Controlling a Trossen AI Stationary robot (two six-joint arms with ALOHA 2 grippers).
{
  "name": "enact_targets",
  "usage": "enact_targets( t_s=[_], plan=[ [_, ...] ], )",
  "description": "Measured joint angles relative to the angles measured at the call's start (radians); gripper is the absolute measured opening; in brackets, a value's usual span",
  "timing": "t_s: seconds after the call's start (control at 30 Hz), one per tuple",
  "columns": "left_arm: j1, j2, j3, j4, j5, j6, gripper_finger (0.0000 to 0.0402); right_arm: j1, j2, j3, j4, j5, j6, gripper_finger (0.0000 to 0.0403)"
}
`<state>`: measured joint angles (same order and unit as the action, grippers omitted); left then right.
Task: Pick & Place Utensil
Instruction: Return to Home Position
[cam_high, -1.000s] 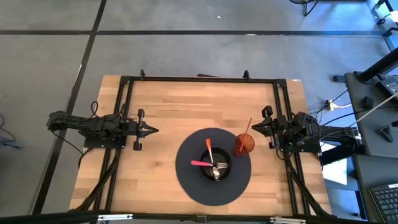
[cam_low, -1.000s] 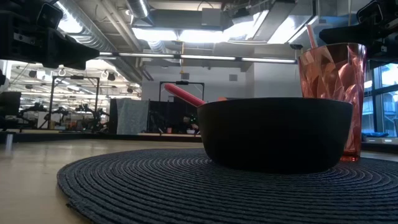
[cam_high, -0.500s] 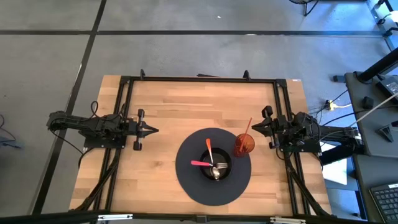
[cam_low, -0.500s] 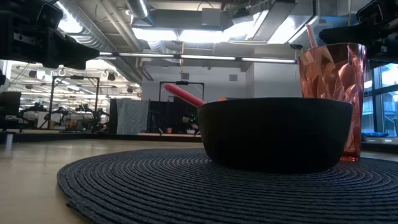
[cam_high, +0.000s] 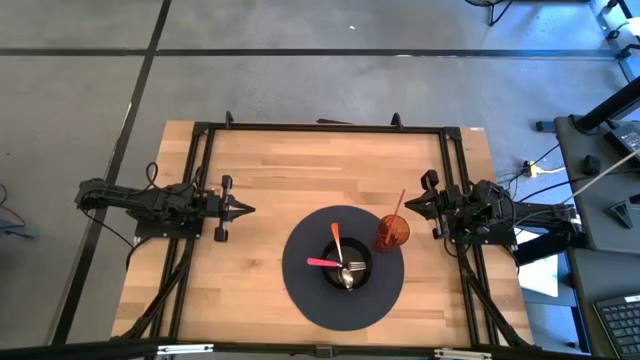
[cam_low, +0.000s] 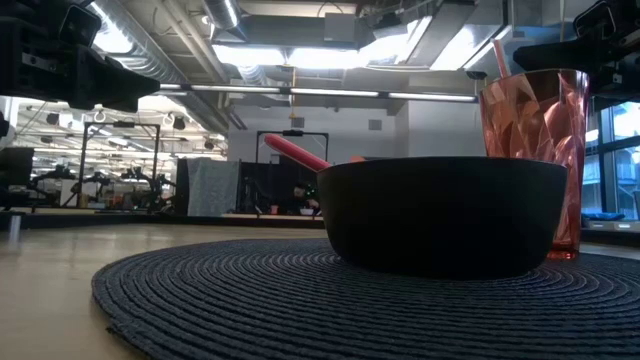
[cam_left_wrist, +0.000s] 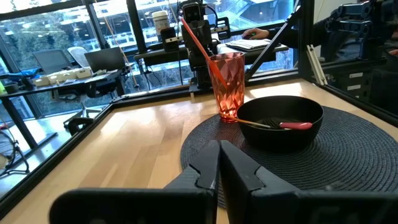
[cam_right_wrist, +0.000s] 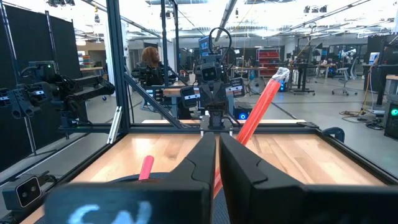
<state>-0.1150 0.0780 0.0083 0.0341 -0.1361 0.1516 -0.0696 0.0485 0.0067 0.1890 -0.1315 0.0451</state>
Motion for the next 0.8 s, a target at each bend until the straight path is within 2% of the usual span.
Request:
enact_targets(
  t_s=[0.8],
  plan=[
    [0.0,0.0,0.0,0.0,0.0,0.0,0.0004,0.0,0.0,0.0,0.0,0.0,0.0,0.0023]
  ],
)
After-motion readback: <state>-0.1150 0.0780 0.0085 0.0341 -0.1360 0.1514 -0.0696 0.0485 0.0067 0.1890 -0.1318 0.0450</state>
